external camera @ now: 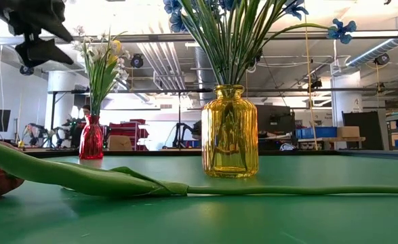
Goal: Sort flowers into vase by color
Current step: Put the red flower into the yellow vase
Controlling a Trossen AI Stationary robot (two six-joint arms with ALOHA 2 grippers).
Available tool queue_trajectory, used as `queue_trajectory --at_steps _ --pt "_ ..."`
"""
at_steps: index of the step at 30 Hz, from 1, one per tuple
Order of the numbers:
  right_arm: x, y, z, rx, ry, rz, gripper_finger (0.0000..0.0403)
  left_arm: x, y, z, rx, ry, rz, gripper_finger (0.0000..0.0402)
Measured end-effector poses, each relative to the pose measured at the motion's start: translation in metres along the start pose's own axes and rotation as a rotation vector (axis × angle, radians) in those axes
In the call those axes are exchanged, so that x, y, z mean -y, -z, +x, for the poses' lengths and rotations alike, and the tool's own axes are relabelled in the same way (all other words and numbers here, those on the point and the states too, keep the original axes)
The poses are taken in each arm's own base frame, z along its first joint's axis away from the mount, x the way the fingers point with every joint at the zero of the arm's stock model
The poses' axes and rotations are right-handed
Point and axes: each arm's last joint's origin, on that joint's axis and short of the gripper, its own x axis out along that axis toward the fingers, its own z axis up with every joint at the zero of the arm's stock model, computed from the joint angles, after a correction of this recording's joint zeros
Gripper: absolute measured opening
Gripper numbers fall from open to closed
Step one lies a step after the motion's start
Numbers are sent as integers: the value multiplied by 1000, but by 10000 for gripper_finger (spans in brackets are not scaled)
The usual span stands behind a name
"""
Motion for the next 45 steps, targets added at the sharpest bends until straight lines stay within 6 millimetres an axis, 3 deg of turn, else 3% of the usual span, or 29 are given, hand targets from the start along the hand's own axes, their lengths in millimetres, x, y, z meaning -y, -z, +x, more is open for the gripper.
queue_trajectory --at_steps 8,16,25,35,45 --pt "-29 -19 -48 -43 -193 186 231 23 -7 -11 48 194 53 242" --pt "-54 -15 -71 -122 -310 305 219 51 -2 -7 51 364 155 242" --pt "-105 13 -76 -299 -281 435 219 83 27 -13 13 408 238 242" --pt "-189 42 -90 -352 -254 479 219 105 51 -45 59 489 344 242" --pt "-262 86 -55 -396 -151 510 219 120 79 -40 33 457 435 242"
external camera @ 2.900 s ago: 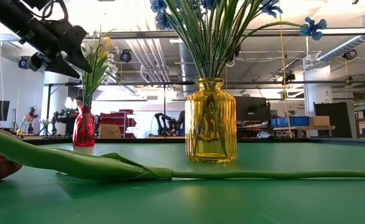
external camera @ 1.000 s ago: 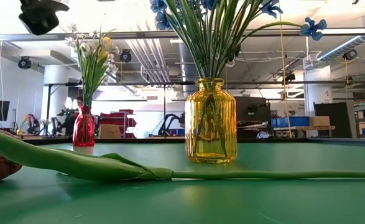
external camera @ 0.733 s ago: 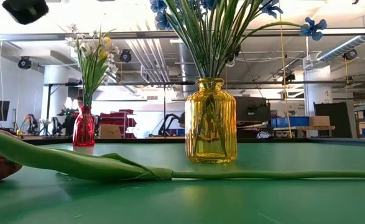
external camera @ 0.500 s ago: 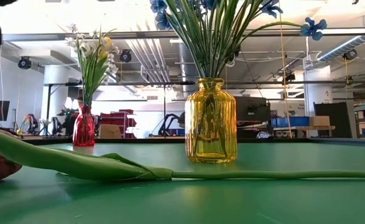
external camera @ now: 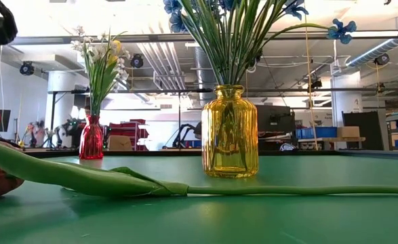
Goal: Sort flowers into vase by color
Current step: Put the red flower into the yellow vase
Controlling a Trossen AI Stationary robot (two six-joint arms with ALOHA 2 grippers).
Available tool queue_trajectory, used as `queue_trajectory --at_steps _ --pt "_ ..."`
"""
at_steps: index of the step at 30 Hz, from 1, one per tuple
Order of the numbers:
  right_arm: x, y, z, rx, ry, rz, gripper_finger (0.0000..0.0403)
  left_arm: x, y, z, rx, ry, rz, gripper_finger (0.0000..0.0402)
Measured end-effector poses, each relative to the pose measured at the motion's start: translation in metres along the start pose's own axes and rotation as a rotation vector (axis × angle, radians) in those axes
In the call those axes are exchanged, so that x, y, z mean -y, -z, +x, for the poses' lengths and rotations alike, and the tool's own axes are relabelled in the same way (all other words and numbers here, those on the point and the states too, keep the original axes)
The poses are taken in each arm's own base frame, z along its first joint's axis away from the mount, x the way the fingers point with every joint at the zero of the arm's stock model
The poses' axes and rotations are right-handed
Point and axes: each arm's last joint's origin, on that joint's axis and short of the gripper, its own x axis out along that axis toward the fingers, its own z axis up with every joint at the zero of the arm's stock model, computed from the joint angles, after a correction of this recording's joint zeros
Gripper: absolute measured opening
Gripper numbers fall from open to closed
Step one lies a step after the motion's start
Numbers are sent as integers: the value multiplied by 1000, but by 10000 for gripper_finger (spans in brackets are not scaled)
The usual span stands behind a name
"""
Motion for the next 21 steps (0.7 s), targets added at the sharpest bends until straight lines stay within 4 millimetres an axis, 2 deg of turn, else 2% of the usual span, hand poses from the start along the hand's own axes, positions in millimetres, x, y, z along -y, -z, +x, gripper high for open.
queue_trajectory --at_steps 5,13,21 --pt "-15 29 38 -16 35 -30 219 12 11 14 -32 -23 44 242" --pt "-12 60 109 -41 165 -142 219 18 20 24 -55 -44 117 242" --pt "6 64 175 -50 256 -219 219 21 24 27 -62 -50 124 242"
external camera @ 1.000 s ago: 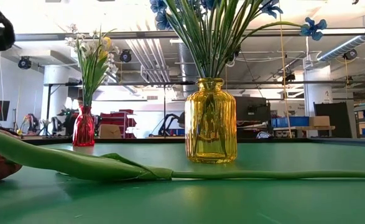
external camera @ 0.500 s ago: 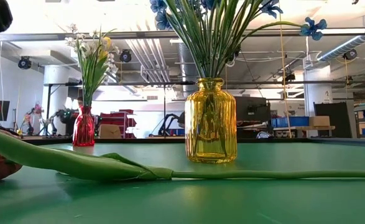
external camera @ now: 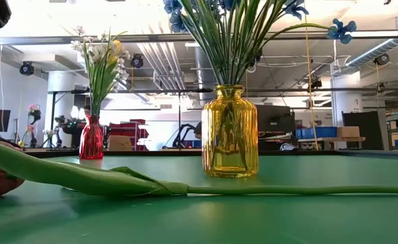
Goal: Sort flowers into vase by color
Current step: Put the red flower into the yellow vase
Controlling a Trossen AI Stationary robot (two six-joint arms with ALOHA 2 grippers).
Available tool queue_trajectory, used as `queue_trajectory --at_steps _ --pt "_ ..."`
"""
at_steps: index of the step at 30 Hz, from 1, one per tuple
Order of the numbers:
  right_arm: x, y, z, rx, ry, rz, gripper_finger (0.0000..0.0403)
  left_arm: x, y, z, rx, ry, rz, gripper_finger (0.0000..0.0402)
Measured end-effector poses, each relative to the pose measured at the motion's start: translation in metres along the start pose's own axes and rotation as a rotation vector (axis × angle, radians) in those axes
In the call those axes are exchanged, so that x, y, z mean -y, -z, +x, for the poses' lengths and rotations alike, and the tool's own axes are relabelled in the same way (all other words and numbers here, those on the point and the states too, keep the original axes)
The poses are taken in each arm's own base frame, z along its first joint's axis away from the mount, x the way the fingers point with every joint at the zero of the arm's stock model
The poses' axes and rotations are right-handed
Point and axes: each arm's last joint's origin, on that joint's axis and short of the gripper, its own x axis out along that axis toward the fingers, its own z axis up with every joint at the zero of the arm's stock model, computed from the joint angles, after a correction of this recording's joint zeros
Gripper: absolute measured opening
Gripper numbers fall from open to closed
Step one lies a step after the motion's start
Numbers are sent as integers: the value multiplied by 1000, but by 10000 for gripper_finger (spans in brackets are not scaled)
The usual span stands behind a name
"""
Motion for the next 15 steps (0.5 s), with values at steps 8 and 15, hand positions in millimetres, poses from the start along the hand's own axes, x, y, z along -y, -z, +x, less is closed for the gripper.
queue_trajectory --at_steps 8,15 --pt "21 -16 47 -12 89 -28 219 -1 -1 -1 2 2 -13 242" --pt "31 -25 74 -15 105 -107 219 -1 -1 -1 2 2 -6 242"
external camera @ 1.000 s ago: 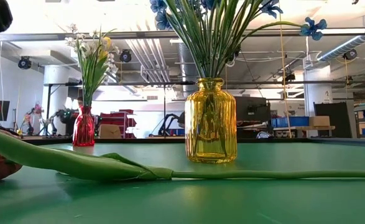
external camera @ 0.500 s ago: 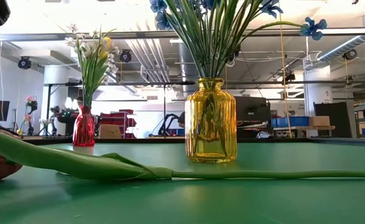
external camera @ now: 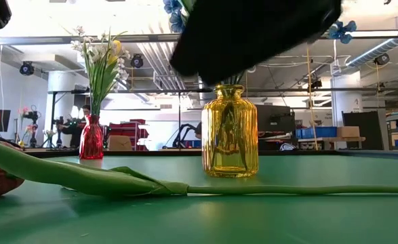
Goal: Sort flowers into vase by color
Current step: Put the red flower into the yellow vase
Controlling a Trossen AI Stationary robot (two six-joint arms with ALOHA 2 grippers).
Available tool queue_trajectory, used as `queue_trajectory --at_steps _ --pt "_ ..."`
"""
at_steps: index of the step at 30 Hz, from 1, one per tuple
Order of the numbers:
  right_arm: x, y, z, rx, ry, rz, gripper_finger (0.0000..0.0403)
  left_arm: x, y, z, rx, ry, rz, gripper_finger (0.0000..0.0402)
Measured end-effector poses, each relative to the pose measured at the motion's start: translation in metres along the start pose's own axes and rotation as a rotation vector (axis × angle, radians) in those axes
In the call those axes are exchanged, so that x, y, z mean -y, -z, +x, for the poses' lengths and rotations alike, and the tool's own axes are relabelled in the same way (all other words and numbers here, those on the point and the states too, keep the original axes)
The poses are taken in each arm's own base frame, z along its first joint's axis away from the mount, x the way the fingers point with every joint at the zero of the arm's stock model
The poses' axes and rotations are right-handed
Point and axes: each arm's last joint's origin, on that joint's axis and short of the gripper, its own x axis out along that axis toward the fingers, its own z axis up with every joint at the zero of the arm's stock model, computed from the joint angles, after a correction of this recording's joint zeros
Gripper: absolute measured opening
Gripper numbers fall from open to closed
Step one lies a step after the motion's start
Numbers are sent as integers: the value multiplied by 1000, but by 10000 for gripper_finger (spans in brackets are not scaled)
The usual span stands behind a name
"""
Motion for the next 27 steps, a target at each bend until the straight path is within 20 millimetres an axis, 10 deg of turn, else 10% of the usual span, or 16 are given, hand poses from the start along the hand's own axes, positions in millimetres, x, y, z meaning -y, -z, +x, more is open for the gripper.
queue_trajectory --at_steps 27 --pt "16 13 62 -144 2 -6 178 -1 -1 1 40 -47 8 242"
